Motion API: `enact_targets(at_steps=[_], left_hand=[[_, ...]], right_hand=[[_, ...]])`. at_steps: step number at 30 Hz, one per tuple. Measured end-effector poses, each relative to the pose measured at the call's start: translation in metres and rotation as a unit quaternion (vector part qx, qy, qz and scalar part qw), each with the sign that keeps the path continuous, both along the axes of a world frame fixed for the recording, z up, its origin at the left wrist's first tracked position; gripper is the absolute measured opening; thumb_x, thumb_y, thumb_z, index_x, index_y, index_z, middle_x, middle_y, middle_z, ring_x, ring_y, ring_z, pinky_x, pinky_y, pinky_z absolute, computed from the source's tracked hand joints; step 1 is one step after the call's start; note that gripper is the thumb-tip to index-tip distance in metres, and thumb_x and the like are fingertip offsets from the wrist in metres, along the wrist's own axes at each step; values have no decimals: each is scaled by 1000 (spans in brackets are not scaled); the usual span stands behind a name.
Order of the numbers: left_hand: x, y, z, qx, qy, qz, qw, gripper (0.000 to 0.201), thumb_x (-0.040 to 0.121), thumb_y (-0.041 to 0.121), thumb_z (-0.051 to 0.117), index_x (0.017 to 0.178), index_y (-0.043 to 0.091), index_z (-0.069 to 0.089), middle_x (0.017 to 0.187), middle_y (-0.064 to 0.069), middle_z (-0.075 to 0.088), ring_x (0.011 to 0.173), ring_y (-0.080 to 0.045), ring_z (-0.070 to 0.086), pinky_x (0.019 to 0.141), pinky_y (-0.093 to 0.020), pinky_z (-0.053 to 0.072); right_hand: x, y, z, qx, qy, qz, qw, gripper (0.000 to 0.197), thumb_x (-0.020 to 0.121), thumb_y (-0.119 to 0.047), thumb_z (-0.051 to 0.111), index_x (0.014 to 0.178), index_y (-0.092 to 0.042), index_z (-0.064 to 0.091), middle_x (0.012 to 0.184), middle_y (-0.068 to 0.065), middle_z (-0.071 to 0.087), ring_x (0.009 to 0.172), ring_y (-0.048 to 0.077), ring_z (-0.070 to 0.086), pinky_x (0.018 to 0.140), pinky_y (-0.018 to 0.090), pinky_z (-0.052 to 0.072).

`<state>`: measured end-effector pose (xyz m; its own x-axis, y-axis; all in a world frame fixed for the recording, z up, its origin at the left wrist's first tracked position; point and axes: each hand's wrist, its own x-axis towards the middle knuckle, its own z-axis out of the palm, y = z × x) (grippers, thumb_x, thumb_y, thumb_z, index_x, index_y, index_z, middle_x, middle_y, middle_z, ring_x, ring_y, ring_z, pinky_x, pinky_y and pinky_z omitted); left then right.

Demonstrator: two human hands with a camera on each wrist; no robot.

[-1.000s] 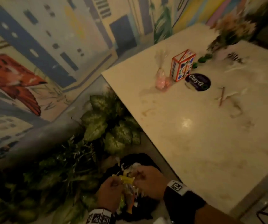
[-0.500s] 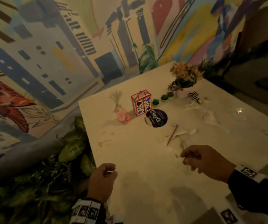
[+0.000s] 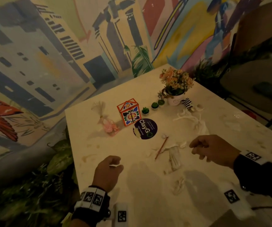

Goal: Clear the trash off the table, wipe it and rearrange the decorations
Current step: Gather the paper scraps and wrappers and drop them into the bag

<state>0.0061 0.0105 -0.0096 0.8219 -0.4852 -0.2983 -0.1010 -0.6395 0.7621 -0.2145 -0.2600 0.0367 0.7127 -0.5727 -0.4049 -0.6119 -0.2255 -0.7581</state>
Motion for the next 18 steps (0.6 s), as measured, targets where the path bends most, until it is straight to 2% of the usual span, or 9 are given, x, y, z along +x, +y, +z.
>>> enact_targets(at_steps=[6,11,13,15,18], left_hand=[[3,-56,-1,44,8,-45,998,22,80,14,70,100,20,63,101,0,63,86,-23,62,82,-40,54],[0,-111,-3,70,7,-41,997,24,81,18,71,103,21,60,106,-3,62,89,-22,59,85,-39,52],[-7,-135,-3,84,0,-38,996,28,83,20,69,109,20,59,110,-2,60,90,-21,58,86,-38,52],[-18,-163,-5,111,-8,-42,993,36,85,23,67,119,18,57,118,-2,58,96,-22,59,88,-35,49],[-35,-210,-7,132,-8,-64,989,45,87,23,65,130,17,51,131,-3,54,114,-21,55,95,-30,44]], right_hand=[[7,-42,2,-7,12,-10,1000,9,85,-9,64,91,-14,67,84,8,71,69,21,63,59,32,49],[12,-103,3,-19,20,15,1000,7,85,-10,65,89,-16,67,79,5,69,69,18,62,57,27,47],[15,-136,3,-32,28,27,999,7,85,-11,65,89,-17,66,80,3,67,73,18,61,58,25,45],[15,-169,0,-48,40,42,997,6,85,-12,66,89,-17,66,84,0,66,79,18,60,62,22,43],[16,-214,-9,-88,53,56,993,8,83,-13,69,90,-17,67,94,3,66,88,20,59,74,27,43]])
